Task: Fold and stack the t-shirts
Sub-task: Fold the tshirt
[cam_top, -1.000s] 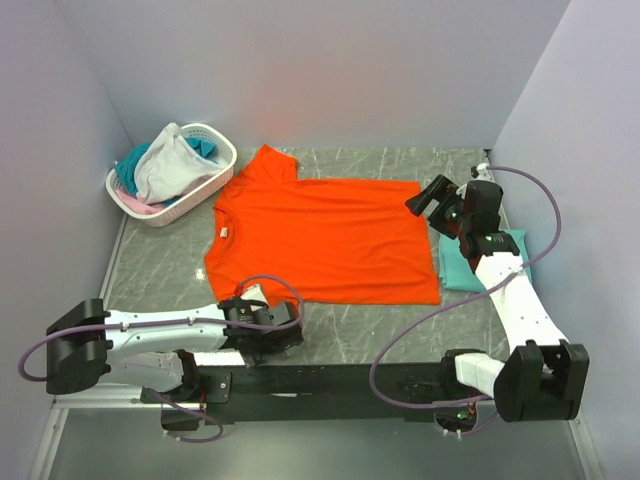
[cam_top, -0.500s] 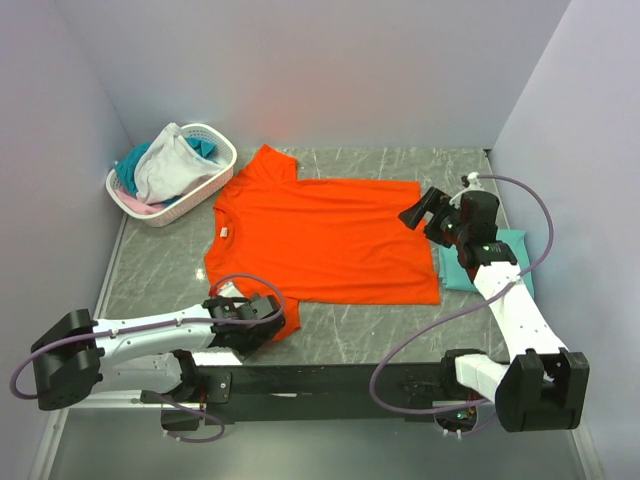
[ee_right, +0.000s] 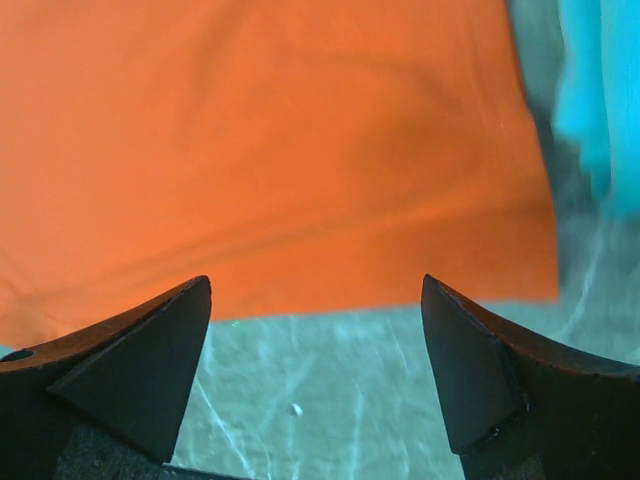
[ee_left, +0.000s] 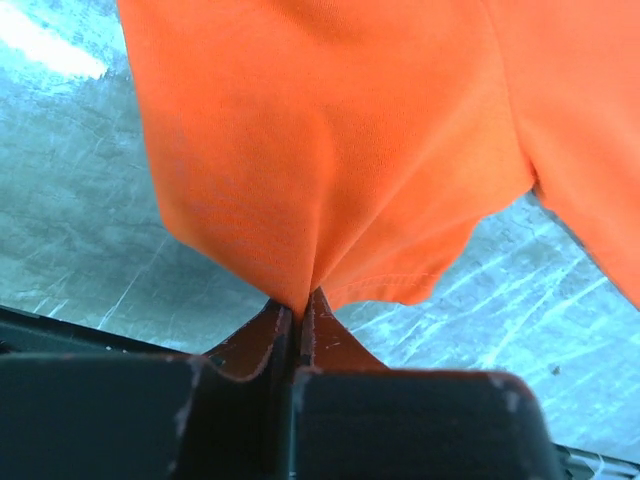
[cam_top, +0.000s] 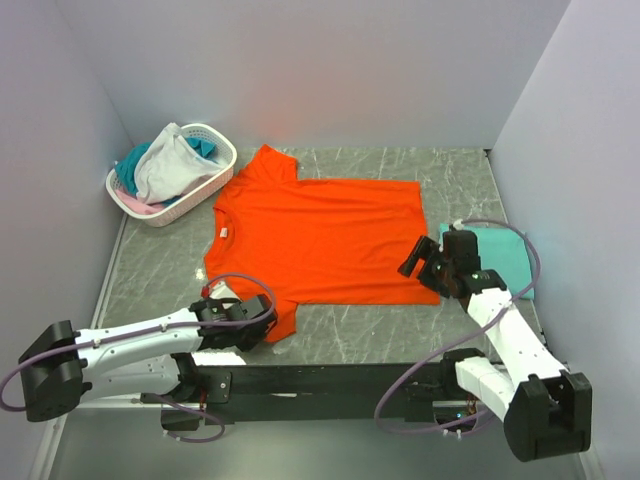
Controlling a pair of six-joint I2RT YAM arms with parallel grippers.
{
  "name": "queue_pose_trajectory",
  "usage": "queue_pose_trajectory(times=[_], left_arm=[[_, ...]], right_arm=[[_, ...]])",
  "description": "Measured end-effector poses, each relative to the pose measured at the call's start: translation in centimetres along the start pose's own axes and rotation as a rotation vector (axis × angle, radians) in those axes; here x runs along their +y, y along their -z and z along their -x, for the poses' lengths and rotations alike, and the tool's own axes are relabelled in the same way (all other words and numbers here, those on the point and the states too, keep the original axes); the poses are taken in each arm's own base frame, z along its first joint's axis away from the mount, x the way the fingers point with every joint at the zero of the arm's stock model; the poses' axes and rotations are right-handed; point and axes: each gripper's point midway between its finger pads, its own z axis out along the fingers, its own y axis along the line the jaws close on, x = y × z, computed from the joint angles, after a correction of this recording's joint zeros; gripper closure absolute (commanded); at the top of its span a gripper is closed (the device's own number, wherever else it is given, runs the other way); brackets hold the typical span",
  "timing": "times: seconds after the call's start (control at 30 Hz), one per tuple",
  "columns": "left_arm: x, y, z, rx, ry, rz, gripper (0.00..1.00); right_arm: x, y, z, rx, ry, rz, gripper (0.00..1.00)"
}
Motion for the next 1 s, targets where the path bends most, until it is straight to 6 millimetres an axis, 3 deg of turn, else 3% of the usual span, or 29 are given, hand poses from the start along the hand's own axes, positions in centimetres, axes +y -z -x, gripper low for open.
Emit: queue_pose_trajectory(times=[0.2,0.37,0.63,0.67,0.77,1.0], left_arm=[[0.1,0.4,0.2,0.005,0.009,-0.029,0.99],[-0.1,0.6,0.3,0.007,0.016,-0.043,0.99],[0.3,0.5,0.7,-0.011,0.012,-0.03,1.0],[0.4,0.6,0.7,-0.013,0.013,-0.03,0.99],[0.3,0.7,0.9,-0.016,0.017,-0.035,1.0],[1.0,0.8,1.2,-0.026,0.012,-0.015,0.99]], right_arm=[[-3.5,-0.4,-4.5,0.072,-0.105,-0.105,0.12],[-5.1,-1.0,-6.5,0.103,-0.181,-0.162,0.18],[-5.5,-2.8,-5.6,0.083,-0.201,-0.206,0.39],[-5.4,-3.1,-5.3,0.079,-0.201,-0.206,0.54],[-5.3,-4.0,-5.0,0.086,-0.201,-0.211,0.76],[-5.6,-3.8,-5.4,0.094,-0.196,-0.219,0.87]])
